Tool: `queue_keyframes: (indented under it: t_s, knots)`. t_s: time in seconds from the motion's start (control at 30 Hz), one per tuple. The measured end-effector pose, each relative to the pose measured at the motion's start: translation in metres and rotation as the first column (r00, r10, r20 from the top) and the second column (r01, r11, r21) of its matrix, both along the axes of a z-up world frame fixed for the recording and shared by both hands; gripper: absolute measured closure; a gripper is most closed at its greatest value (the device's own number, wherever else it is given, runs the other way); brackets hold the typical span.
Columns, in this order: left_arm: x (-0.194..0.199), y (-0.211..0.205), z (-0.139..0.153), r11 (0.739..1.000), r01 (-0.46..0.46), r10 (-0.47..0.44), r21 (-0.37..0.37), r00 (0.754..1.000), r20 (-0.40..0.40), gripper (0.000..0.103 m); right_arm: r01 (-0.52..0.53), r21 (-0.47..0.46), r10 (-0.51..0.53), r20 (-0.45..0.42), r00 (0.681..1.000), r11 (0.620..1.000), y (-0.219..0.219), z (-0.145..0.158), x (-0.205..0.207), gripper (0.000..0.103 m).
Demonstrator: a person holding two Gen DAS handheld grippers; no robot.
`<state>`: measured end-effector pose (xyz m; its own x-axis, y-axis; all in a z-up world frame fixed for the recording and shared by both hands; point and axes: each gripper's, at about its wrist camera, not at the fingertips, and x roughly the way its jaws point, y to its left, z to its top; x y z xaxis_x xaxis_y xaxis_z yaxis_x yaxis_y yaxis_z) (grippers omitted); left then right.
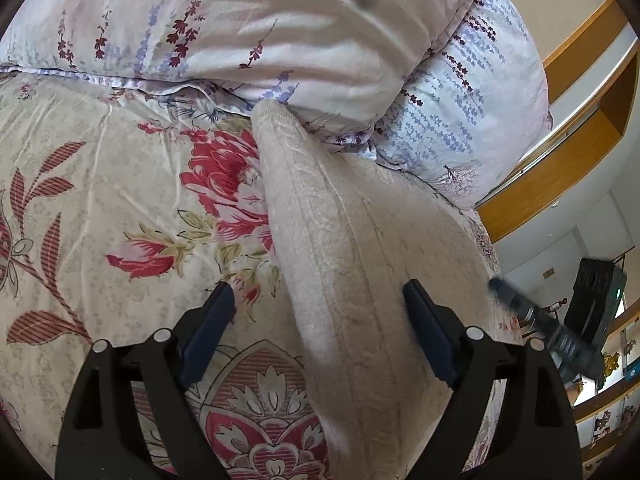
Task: Fold small clothes
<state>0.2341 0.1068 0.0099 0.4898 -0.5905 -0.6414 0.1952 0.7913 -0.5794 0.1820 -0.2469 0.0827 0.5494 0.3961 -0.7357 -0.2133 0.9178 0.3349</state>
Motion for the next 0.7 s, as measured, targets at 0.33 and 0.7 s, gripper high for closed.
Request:
queue_keyframes:
  t_s: [0.33,0.7]
  knots:
    - [-0.001,-0.007,-0.001,0.998,0.000,-0.003,0.057,0.999,0.048,0.013,0.148,0.034,-0.144,-0.085,0.986,0.988,-0.008,-0.020,0.002,0.033]
    - [-0.093,-0.010,0.060,0.915,-0.225,0.148,0.336,0.959,0.240,0.003,0.309,-0.150,-0.290,0.134,0.948,0.939,-0.023,0.013,-0.068,0.001]
